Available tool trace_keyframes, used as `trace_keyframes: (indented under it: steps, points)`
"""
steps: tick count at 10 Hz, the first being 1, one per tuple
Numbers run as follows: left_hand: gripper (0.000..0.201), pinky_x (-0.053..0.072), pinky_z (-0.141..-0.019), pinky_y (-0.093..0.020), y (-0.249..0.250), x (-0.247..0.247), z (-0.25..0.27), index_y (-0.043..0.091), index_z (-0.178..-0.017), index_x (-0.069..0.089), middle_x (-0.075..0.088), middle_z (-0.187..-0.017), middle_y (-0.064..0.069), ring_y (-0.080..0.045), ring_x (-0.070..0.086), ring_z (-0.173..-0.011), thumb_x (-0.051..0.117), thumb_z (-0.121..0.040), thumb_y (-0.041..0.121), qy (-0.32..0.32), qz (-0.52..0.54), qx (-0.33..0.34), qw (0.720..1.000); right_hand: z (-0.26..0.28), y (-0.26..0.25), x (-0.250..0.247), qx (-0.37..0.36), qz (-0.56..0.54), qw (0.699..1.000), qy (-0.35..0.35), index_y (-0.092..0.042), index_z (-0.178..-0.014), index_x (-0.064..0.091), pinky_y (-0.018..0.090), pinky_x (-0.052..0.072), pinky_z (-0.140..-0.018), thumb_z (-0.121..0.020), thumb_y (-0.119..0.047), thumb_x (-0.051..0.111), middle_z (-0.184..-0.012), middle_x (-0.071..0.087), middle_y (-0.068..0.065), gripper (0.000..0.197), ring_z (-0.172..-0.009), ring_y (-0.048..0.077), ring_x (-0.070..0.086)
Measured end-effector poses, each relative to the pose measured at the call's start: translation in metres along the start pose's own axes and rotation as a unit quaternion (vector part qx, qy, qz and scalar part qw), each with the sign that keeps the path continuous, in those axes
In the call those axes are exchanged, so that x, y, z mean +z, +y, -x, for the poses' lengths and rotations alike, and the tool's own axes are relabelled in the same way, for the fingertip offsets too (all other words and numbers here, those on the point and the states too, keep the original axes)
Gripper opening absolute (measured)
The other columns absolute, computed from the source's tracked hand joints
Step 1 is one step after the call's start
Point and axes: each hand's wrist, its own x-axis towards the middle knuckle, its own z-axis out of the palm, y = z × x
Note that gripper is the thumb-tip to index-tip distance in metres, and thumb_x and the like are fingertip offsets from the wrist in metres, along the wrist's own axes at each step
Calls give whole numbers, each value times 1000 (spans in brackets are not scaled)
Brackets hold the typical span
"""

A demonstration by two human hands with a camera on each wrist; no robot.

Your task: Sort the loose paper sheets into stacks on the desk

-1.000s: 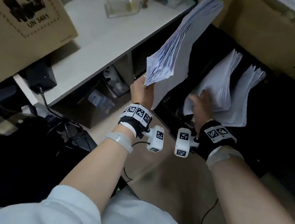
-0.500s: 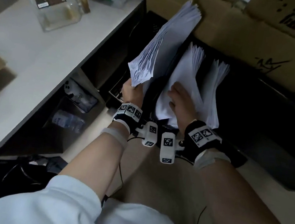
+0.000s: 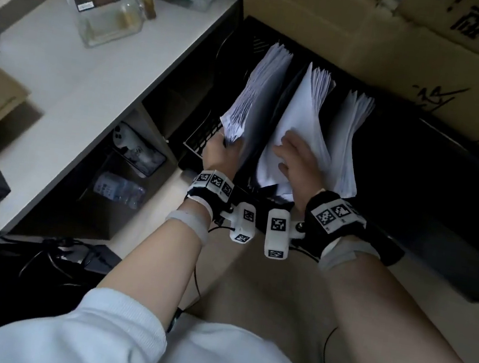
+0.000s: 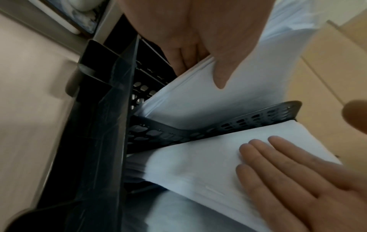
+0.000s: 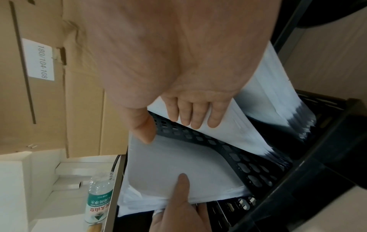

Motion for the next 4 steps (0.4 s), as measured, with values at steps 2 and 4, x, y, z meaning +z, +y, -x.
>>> trace_keyframes:
  steps: [2, 4]
  points:
    - [70, 46, -99, -34, -22, 1, 39, 11, -120, 44, 47, -123, -9, -25, 55, -107, 83, -66, 35, 37, 127, -81, 988, 35, 0, -10, -5, -23, 1000, 7, -20, -128, 61, 26, 48, -94, -93, -20, 64, -127, 66, -1, 36, -118, 13, 61]
    - [84, 56, -78, -46, -51, 18, 89, 4, -126, 45, 64, -104, -13, -21, 58, -79, 74, -57, 40, -71, 198, -175, 962, 86, 11, -40, -47, -35, 998, -11, -19, -121, 66, 31, 49, -94, -90, -21, 68, -117, 72, 2, 31, -111, 17, 67]
